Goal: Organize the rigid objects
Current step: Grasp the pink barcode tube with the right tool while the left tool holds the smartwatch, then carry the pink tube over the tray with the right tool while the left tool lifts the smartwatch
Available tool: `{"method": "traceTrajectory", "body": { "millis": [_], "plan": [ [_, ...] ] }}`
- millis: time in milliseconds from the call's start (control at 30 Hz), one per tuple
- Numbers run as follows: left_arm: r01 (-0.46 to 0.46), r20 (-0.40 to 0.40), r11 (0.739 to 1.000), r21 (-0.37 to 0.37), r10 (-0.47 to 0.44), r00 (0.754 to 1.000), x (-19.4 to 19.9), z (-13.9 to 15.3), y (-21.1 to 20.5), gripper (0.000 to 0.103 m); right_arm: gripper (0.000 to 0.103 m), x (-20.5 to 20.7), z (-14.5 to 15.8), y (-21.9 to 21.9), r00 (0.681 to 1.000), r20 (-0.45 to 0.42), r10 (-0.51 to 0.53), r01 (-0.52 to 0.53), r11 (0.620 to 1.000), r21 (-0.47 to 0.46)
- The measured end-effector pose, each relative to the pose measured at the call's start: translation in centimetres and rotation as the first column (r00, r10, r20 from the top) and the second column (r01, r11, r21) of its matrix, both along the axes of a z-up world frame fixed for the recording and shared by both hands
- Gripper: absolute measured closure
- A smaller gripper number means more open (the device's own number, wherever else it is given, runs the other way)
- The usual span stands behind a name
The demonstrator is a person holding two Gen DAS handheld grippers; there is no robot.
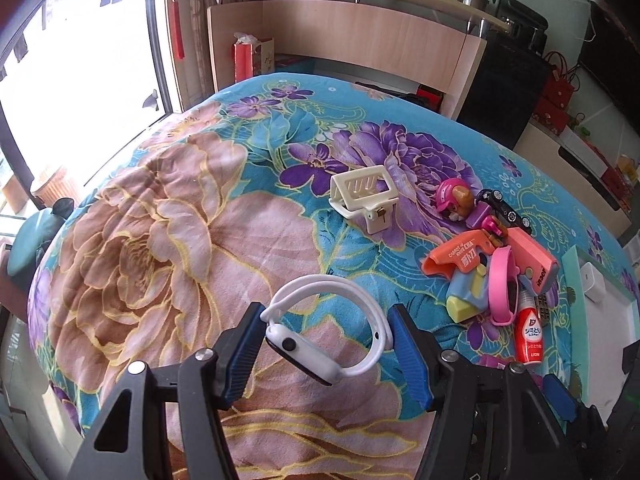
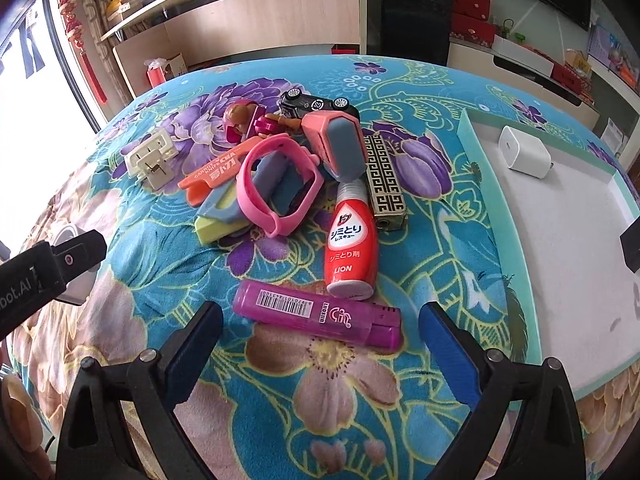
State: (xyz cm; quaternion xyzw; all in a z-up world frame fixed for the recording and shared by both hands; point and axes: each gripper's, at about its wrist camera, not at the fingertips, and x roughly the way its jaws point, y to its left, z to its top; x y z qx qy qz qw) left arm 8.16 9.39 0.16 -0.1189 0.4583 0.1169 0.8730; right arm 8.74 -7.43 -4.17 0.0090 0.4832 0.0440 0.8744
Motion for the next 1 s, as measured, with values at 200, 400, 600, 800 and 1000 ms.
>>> {"method": "traceTrajectory", "body": {
  "millis": [200, 400, 600, 800, 1000],
  "plan": [
    [0.005, -0.002, 1.000, -0.004, -0.005, 1.000, 0.0, -0.1, 0.0, 0.037, 0.011, 0.1, -0.1, 0.2, 1.000, 0.017, -0.026, 0.026, 1.000, -0.014],
    [0.005, -0.001, 1.000, -0.004, -0.005, 1.000, 0.1, -0.2, 0.0, 0.037, 0.020, -0.2, 0.2, -0.2, 0.999, 0.018, -0.030, 0.030, 1.000, -0.008],
    [0.011, 0.013, 1.000, -0.004, -0.011, 1.000, 0.0, 0.2, -0.1, 0.037, 0.020, -0.5, 0.7, -0.7, 1.000, 0.018, -0.026, 0.025, 0.999, 0.033],
    [0.028, 0.042, 1.000, 0.005, -0.028, 0.999, -0.2, 1.2, -0.9, 0.037, 0.020, -1.4, 3.7, -1.4, 0.993, 0.118, -0.031, 0.024, 0.998, 0.055],
    [0.082, 0.069, 0.997, 0.006, -0.082, 0.994, 0.1, 2.2, -2.8, 0.037, 0.020, -1.3, 5.8, -3.7, 0.979, 0.188, -0.074, 0.066, 0.997, 0.049]
  ]
}}
